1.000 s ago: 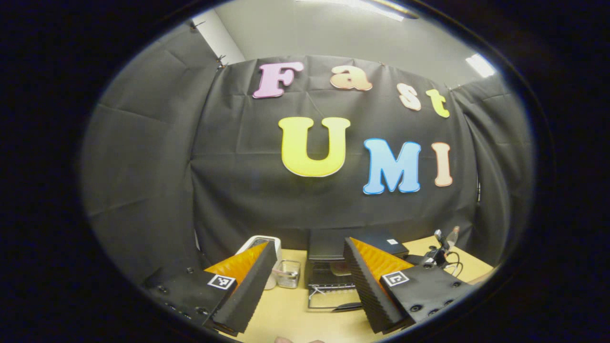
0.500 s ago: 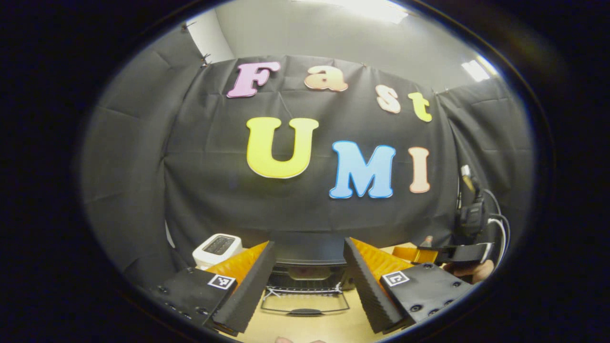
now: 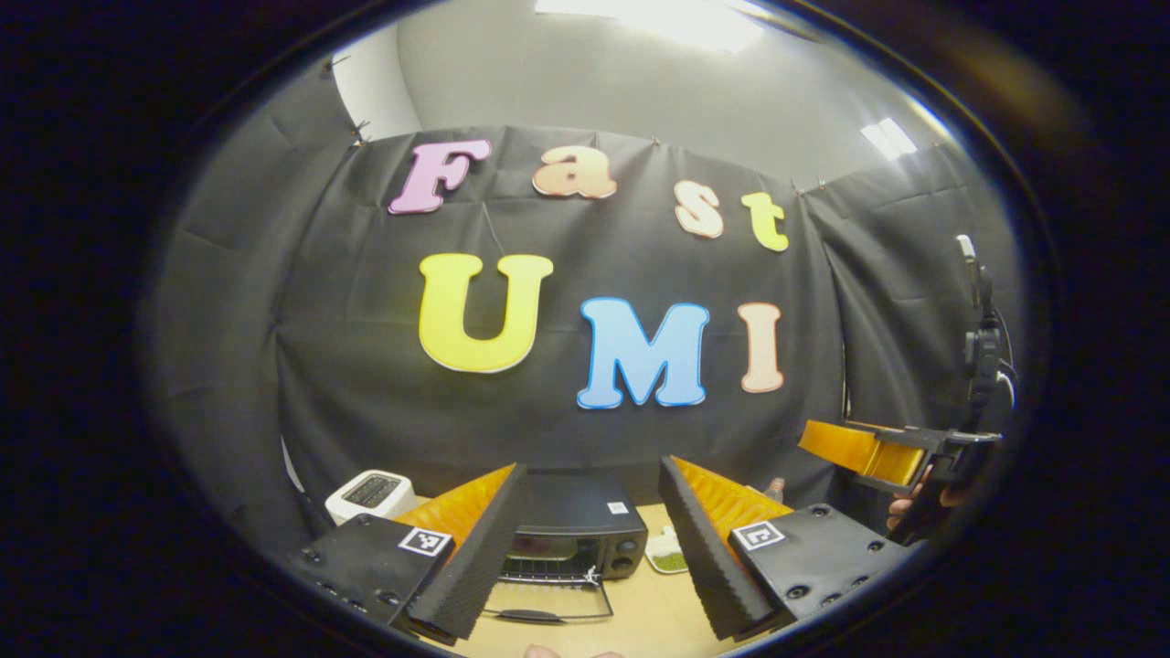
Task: Open the electric oven with the left hand, put the food in, and close the electric oven.
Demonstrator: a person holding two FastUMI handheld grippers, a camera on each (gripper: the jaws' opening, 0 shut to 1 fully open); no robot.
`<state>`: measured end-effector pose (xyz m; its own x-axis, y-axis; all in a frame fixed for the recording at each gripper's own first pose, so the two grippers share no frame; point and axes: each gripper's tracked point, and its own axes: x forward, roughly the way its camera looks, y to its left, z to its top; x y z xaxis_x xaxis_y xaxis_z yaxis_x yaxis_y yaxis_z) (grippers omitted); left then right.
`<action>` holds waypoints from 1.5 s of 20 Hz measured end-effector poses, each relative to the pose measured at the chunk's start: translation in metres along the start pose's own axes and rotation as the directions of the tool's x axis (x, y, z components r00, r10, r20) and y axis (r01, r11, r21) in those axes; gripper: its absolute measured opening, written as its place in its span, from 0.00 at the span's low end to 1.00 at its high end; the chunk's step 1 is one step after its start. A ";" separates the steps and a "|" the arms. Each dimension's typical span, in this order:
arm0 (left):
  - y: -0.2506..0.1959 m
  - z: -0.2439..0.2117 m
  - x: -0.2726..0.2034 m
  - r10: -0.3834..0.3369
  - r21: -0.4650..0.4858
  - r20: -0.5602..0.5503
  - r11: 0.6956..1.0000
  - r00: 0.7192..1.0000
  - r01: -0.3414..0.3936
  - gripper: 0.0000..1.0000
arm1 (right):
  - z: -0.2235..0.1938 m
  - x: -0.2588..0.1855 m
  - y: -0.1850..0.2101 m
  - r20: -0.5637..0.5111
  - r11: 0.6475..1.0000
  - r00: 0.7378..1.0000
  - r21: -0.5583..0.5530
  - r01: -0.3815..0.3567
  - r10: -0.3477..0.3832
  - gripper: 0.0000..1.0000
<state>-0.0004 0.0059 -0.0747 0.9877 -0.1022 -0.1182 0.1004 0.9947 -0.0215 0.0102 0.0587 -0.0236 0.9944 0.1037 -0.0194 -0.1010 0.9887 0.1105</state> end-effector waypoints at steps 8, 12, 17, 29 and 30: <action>0.015 -0.101 0.024 -0.051 -0.106 -0.311 0.994 0.949 0.018 0.96 | -0.009 -0.004 -0.031 -0.041 0.999 0.998 0.014 0.044 -0.044 0.97; 0.040 -0.169 0.032 -0.035 -0.098 -0.497 0.995 0.867 -0.017 1.00 | -0.019 -0.002 -0.035 -0.082 0.997 0.995 0.045 0.059 -0.055 0.97; 0.050 -0.238 0.031 -0.037 -0.072 -0.662 0.997 0.749 -0.014 0.96 | -0.029 0.003 -0.039 -0.108 0.997 0.992 0.034 0.075 -0.070 0.97; 0.079 -0.361 0.010 -0.018 -0.052 -0.903 0.996 0.430 -0.067 0.96 | -0.052 0.012 -0.054 -0.178 0.989 0.974 0.025 0.148 -0.142 0.97; 0.081 -0.369 0.011 -0.022 -0.058 -0.912 0.995 0.410 -0.075 0.97 | -0.054 0.012 -0.055 -0.183 0.988 0.972 0.022 0.152 -0.145 0.97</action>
<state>-0.0255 0.0818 -0.4443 0.2940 -0.0726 -0.9530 0.0185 0.9974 -0.0703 0.0258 0.0115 -0.0837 0.9760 -0.0231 -0.2168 0.0519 0.9904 0.1284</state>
